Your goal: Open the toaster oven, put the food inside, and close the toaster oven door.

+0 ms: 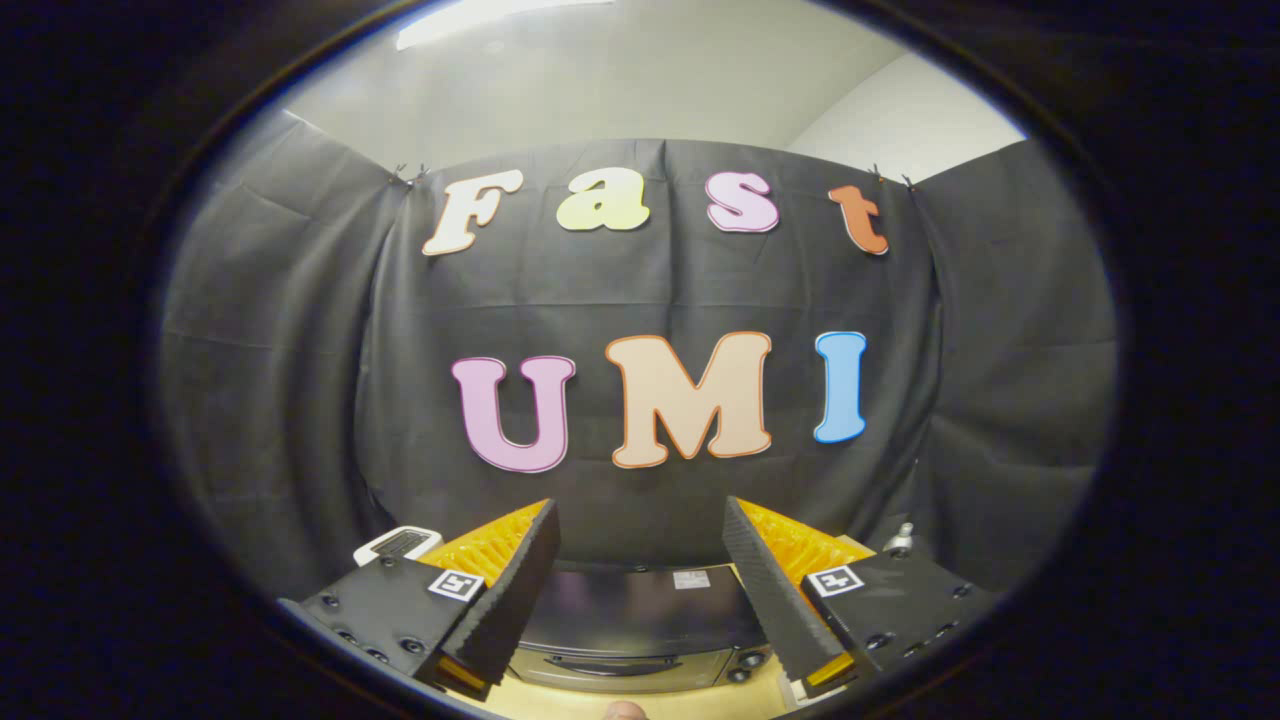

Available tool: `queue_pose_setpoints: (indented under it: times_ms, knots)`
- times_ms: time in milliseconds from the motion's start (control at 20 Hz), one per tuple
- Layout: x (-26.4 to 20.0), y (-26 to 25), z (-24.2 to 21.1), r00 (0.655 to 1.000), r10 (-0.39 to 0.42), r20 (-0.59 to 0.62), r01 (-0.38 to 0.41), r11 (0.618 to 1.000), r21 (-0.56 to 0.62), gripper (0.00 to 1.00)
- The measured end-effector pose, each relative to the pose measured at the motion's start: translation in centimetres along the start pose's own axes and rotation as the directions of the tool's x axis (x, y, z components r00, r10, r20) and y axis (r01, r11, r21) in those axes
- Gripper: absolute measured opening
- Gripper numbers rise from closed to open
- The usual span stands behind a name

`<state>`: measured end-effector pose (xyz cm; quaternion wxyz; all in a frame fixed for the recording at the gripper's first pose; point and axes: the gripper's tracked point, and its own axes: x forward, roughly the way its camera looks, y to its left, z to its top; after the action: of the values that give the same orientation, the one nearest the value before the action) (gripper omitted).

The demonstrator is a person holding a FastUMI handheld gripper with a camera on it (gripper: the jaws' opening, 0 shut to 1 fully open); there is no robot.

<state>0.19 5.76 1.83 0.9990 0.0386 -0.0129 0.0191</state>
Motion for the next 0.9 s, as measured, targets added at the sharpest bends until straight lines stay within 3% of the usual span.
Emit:
queue_pose_setpoints:
  times_ms: [400, 900]
  knots:
    - [2.1, 1.5, -6.4, 0.999, 0.021, -0.039, -0.020, 1.000, 0.016, 1.00]
    - [3.7, 2.9, -19.0, 0.974, 0.039, -0.224, -0.021, 0.997, 0.080, 1.00]
